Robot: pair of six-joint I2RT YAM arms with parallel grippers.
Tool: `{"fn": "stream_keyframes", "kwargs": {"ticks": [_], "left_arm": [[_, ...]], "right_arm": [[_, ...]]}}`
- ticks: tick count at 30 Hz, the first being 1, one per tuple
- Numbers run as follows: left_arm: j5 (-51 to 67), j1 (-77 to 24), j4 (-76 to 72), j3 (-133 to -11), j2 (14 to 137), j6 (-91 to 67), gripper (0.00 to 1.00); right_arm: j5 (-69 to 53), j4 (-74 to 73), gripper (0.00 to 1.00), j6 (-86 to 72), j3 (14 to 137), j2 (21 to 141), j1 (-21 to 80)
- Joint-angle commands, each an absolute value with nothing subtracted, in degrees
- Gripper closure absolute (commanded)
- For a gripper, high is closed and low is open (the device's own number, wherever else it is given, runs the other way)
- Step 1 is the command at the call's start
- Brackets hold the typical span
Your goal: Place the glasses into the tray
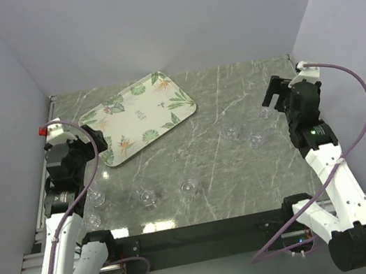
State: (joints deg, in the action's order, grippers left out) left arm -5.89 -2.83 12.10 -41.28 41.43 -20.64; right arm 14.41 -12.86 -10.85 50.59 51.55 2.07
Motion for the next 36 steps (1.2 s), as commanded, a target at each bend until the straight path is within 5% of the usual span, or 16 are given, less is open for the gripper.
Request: {"fn": "stream_keyframes", "kwargs": {"ticks": [1, 12, 17, 27, 36], "left_arm": [[-5.36, -2.99, 8.44, -41.31, 40.25, -19.78, 0.01], [-9.42, -2.03, 11.51, -44.12, 43.24, -21.27, 0.01], [1.30, 10.50, 13.27, -45.96, 45.96, -25.48, 0.01], [6.94, 23.63, 18.62, -49.83, 54.30, -36.20, 0.05], [0.18, 26.46, 29.71, -58.09, 69.32, -40.87, 0.12]], "right_arm": [[12.41, -10.72, 0.00, -9.15, 52.64, 50.71, 1.76], [-20.64, -18.62, 0.00, 14.68, 55.98, 54.31, 1.76], [-37.13, -21.45, 0.00, 15.29, 54.33, 55.37, 0.88], [-43.42, -19.51, 0.00, 14.41, 49.83, 54.40, 0.26], [-40.26, -19.86, 0.01, 15.12, 50.01, 53.79, 0.26]]}}
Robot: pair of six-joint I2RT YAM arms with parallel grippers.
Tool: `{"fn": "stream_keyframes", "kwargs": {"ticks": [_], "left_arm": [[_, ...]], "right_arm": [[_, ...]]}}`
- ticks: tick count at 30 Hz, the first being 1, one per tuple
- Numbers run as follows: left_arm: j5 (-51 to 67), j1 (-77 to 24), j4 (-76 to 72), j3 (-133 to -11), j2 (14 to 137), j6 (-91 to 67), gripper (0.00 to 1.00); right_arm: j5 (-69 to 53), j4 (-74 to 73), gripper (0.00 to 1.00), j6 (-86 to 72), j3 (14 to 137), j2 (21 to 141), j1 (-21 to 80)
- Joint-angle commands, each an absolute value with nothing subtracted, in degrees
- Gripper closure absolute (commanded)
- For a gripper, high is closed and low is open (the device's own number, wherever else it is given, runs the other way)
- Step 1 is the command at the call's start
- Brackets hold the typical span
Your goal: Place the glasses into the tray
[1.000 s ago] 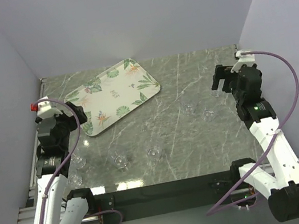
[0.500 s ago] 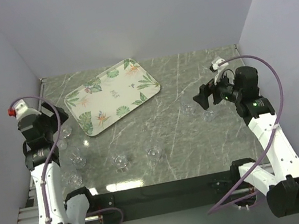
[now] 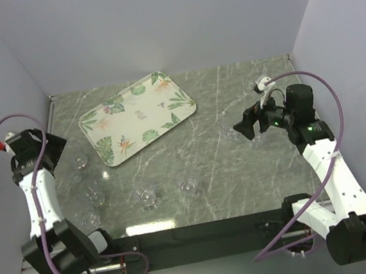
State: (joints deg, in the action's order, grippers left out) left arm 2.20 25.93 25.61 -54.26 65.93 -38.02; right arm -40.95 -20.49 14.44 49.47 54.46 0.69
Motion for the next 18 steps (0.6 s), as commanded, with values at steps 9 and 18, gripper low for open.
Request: {"fn": "stream_keyframes", "kwargs": {"ticks": [9, 18], "left_arm": [[-0.88, 26.46, 28.21, -61.34, 79.97, -39.11, 0.26], [-2.64, 26.54, 27.42, -63.45, 87.44, -37.80, 0.42]], "right_arm": [[-40.52, -20.48, 0.01, 15.03, 50.45, 54.75, 0.26], [-40.34, -20.83, 0.02, 14.85, 50.71, 55.90, 0.26]]}}
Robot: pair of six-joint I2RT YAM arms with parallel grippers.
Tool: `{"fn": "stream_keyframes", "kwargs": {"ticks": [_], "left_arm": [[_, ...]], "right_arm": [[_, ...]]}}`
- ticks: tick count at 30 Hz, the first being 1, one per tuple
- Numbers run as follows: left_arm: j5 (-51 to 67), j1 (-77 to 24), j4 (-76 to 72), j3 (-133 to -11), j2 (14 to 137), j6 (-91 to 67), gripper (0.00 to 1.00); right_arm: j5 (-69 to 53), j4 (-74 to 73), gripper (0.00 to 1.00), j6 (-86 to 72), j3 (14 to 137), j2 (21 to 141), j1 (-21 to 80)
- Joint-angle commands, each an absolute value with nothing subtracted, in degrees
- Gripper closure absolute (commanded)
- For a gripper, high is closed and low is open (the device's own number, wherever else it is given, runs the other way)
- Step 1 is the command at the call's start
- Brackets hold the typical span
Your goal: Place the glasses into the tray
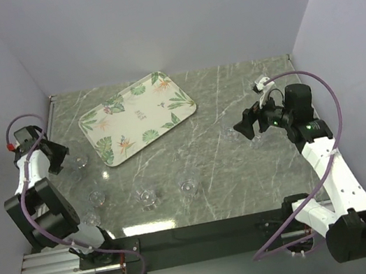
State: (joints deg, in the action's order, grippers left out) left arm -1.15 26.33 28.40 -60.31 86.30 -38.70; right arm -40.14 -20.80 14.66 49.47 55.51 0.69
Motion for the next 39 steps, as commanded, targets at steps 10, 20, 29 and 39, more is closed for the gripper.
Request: {"fn": "stream_keyframes", "kwargs": {"ticks": [10, 20, 29, 39], "left_arm": [[-2.29, 26.46, 26.72, -65.48, 91.32, -36.48, 0.88], [-0.44, 26.10, 26.46, -65.57, 89.39, -35.42, 1.00], [0.88, 26.02, 26.63, -66.53, 85.79, -34.72, 1.00], [7.37, 25.40, 24.17, -73.91, 88.32, -36.56, 1.00]], "right_arm": [[-39.46, -20.66, 0.03, 14.94, 50.71, 55.99, 0.26], [-38.93, -20.30, 0.03, 14.77, 50.36, 55.64, -1.32], [-39.29, -20.13, 0.03, 14.68, 50.27, 55.37, -1.76], [-39.46, -19.95, 0.03, 14.76, 50.10, 55.20, -2.11]]}}
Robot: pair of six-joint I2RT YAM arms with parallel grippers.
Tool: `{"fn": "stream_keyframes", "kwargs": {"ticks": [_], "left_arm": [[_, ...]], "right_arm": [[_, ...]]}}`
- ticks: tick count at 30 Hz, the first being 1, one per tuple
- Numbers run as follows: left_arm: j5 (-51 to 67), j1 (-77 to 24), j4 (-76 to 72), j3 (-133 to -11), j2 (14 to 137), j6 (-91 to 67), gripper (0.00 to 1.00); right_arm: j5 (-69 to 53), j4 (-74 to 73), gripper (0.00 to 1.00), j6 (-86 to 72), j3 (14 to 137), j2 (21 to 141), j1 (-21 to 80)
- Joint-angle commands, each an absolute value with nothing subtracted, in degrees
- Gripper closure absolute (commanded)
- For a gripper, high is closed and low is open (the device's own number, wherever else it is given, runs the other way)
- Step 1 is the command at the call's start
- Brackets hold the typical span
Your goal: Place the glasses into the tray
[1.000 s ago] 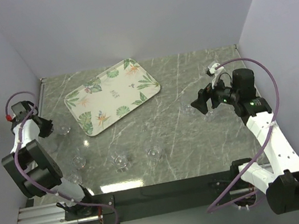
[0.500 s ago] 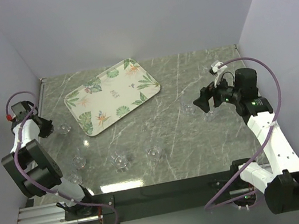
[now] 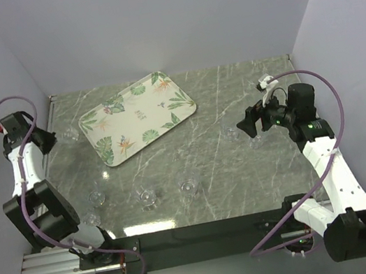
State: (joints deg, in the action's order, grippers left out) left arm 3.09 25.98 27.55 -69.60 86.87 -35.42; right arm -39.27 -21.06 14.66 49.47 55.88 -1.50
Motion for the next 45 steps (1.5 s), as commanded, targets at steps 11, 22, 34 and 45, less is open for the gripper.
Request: {"fn": "stream_keyframes", "kwargs": {"ticks": [11, 22, 34, 45], "left_arm": [[9.41, 19.87, 29.96, -97.09, 108.17, -37.79, 1.00], [5.45, 16.79, 35.15, -106.69, 117.41, -36.92, 0.99], [3.52, 15.38, 37.97, -109.51, 122.08, -36.12, 0.96], [4.13, 15.03, 38.76, -109.69, 122.52, -35.25, 0.68]], "right_arm": [[-39.37, -19.95, 0.03, 14.85, 49.92, 55.55, -2.72], [-39.38, -19.95, 0.03, 15.03, 50.01, 55.81, -3.08], [-38.85, -20.04, 0.03, 15.29, 50.10, 55.81, -3.51], [-38.67, -20.04, 0.03, 15.38, 50.01, 55.55, -3.87]]}}
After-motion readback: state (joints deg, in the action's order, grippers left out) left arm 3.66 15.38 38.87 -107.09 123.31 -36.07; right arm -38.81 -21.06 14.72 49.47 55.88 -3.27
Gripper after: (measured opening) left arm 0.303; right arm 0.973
